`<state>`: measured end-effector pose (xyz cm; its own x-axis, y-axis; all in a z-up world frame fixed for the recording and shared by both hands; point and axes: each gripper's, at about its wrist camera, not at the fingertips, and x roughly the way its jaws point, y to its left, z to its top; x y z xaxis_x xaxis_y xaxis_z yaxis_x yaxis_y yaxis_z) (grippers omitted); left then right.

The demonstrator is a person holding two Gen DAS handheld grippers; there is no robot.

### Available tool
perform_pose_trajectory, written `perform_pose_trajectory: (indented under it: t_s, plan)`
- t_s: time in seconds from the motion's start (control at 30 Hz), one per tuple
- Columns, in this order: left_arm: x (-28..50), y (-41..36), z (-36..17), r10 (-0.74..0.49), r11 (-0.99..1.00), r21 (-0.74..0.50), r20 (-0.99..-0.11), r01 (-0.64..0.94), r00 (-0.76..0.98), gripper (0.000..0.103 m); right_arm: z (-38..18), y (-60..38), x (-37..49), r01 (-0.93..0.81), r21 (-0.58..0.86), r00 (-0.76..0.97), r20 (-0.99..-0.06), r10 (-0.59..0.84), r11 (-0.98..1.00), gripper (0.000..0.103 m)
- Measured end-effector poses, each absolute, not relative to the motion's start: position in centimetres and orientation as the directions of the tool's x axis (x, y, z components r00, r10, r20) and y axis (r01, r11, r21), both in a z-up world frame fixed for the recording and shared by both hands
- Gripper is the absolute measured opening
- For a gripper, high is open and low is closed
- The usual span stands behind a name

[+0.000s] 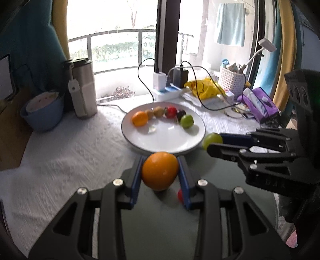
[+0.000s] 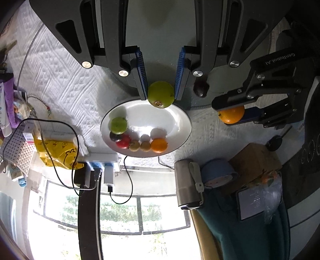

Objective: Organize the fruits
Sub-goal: 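Carry the orange and green apple onto the white plate and release both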

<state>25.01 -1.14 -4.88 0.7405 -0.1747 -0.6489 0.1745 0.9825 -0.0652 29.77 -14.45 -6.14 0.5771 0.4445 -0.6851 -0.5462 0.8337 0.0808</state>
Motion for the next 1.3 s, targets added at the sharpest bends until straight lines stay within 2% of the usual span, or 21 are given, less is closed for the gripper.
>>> perform_pose_trajectory:
  t_s: [0.5,1.3]
  plan:
    - [30.1,-0.5,-5.6,-0.182,0.982,-0.075,-0.643,0.175,0.744,0.036,-7.1,-13.7,33.4,-0.547,0.097,0.562,-0.693,0.45,0.832,0.029]
    - [33.9,0.4,-8.3,-0.214,0.977,-0.155,-0.701,0.147,0.681,0.037,-9.5,-12.9,36.2,-0.51,0.113,0.539,-0.73,0.419,0.853,0.029]
